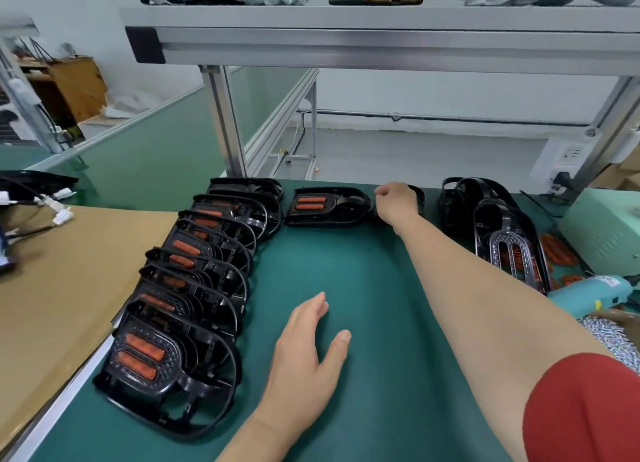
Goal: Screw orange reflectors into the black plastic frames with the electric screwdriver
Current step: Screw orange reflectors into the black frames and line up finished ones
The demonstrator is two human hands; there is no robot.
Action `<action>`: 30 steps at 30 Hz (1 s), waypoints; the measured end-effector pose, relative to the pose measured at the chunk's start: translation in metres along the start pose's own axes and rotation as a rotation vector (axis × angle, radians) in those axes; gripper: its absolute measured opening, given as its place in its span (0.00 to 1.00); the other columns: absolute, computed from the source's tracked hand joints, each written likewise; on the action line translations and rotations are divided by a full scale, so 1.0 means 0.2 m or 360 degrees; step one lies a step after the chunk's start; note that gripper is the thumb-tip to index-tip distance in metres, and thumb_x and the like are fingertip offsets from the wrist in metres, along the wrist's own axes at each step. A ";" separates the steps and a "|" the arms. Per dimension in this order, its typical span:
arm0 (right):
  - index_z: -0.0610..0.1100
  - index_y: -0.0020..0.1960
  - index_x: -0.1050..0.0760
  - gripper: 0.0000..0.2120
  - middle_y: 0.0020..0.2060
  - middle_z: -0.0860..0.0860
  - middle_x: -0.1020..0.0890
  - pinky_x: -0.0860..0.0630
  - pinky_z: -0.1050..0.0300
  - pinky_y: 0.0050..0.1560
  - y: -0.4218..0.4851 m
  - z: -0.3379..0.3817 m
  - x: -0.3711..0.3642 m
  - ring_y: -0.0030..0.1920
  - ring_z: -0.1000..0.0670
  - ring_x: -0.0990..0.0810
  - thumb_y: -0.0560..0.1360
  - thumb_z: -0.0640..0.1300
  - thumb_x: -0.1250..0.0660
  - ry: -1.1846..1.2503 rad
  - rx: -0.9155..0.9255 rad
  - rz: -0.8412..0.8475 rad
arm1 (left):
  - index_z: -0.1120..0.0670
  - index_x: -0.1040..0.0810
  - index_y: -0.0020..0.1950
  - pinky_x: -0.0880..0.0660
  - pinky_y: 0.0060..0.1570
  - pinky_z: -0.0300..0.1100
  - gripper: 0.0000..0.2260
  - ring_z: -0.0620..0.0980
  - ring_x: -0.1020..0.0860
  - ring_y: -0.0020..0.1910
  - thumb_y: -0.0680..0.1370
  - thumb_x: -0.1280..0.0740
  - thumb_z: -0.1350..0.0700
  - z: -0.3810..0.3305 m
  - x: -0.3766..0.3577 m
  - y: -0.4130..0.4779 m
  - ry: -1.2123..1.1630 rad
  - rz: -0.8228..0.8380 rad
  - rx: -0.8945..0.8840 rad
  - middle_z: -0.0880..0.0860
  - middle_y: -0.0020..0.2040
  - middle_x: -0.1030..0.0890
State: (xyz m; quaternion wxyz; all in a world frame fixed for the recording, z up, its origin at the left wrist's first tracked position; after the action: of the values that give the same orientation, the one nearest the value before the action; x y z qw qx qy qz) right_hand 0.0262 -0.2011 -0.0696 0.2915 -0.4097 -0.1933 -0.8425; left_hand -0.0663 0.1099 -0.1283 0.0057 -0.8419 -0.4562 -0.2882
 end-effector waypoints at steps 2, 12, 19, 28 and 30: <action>0.40 0.57 0.17 0.16 0.57 0.41 0.17 0.21 0.50 0.58 -0.01 -0.06 0.03 0.57 0.39 0.20 0.76 0.32 0.40 -0.0107 -0.0015 -0.0041 | 0.54 0.32 0.75 0.34 0.70 0.37 0.26 0.37 0.29 0.69 0.79 0.30 0.54 0.00 0.00 0.00 0.0026 0.0005 -0.0010 0.45 0.68 0.27; 0.44 0.73 0.31 0.23 0.67 0.43 0.29 0.25 0.50 0.56 -0.16 -0.18 0.08 0.62 0.41 0.24 0.78 0.42 0.41 -0.0806 0.0124 0.0179 | 0.55 0.33 0.75 0.38 0.66 0.26 0.26 0.38 0.29 0.68 0.79 0.31 0.55 -0.02 0.00 0.01 0.0065 0.0044 0.0004 0.45 0.68 0.27; 0.41 0.68 0.31 0.18 0.64 0.41 0.30 0.26 0.47 0.55 -0.41 -0.15 0.09 0.60 0.37 0.23 0.79 0.40 0.40 -0.0925 0.0278 0.0250 | 0.57 0.33 0.75 0.39 0.65 0.25 0.25 0.39 0.28 0.68 0.79 0.31 0.57 -0.03 0.01 0.01 0.0062 0.0070 0.0014 0.47 0.68 0.27; 0.38 0.62 0.34 0.18 0.60 0.40 0.34 0.32 0.48 0.45 -0.92 -0.04 0.15 0.53 0.37 0.24 0.74 0.31 0.37 -0.1060 0.0542 0.0386 | 0.57 0.33 0.75 0.31 0.68 0.42 0.26 0.41 0.28 0.68 0.79 0.30 0.59 -0.04 0.01 0.01 0.0056 0.0039 -0.0023 0.50 0.69 0.27; 0.39 0.62 0.34 0.18 0.60 0.40 0.33 0.33 0.49 0.45 -1.02 -0.02 0.15 0.54 0.37 0.23 0.74 0.32 0.36 -0.1038 0.0617 0.0392 | 0.56 0.34 0.76 0.34 0.71 0.40 0.28 0.43 0.30 0.70 0.78 0.29 0.59 -0.06 0.01 0.00 0.0050 0.0050 -0.0062 0.48 0.71 0.29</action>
State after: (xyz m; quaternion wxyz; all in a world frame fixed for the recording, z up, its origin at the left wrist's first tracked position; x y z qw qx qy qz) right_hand -0.1231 -0.0600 -0.0651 0.3856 -0.6132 -0.3805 -0.5749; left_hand -0.0700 0.1082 -0.1174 0.0009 -0.8443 -0.4371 -0.3101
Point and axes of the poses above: each hand's wrist, its own y-axis towards the middle knuckle, its own x-axis out of the back of the hand, z = x × y, the point moved 2 cm from there along y, towards the middle knuckle
